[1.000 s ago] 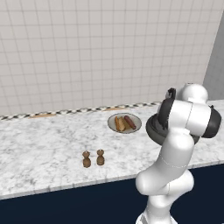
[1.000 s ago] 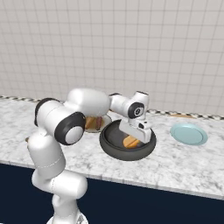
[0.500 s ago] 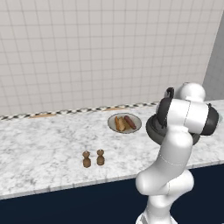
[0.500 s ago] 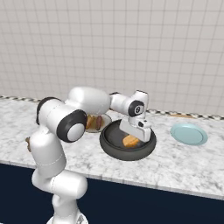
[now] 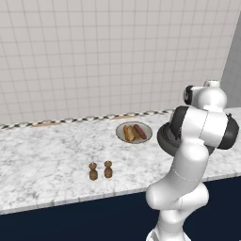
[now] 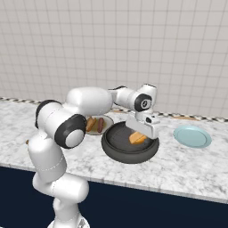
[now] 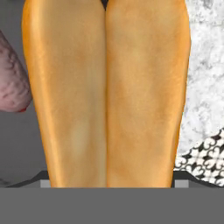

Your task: Place one bun and one sausage from the bowl on each plate.

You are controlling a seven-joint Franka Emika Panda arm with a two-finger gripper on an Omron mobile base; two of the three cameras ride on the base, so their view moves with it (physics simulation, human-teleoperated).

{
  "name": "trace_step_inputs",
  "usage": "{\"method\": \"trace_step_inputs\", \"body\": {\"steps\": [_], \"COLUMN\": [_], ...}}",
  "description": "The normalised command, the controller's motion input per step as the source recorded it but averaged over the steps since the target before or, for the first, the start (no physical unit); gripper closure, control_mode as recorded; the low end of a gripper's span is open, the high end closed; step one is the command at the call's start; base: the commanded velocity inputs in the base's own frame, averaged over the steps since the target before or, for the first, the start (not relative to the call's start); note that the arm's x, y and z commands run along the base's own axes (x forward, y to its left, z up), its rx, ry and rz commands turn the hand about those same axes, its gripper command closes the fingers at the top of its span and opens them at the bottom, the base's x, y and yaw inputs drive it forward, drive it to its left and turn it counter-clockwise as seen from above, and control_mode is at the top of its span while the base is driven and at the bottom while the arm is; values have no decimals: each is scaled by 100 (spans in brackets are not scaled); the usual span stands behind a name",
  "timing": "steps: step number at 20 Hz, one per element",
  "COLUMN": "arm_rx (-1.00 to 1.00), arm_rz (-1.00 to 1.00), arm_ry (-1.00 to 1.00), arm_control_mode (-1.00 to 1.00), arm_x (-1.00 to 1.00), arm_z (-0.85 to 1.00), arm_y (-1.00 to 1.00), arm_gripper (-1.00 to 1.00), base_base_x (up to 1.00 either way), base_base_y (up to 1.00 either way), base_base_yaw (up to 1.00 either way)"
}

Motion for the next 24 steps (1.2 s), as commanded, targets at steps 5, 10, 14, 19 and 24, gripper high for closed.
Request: {"method": "trace_step_inputs", "body": {"steps": [5, 10, 14, 19, 24], "arm_rx": [0, -2, -3, 0, 0], "arm_rz": [7, 12, 9, 6, 1], "arm_ry": [0, 0, 0, -2, -9], "arm_control_mode": [-100, -100, -100, -100, -100], "arm_x": [-34, -59, -22, 1, 13], "arm_z": [48, 14, 3, 10, 25], "arm_y": [-27, -10, -27, -48, -29], "arm_gripper": [100, 100, 100, 100, 100], "base_base_x": [0, 0, 0, 0, 0], "base_base_y": [0, 0, 0, 0, 0], "base_base_yaw": [0, 0, 0, 0, 0]}}
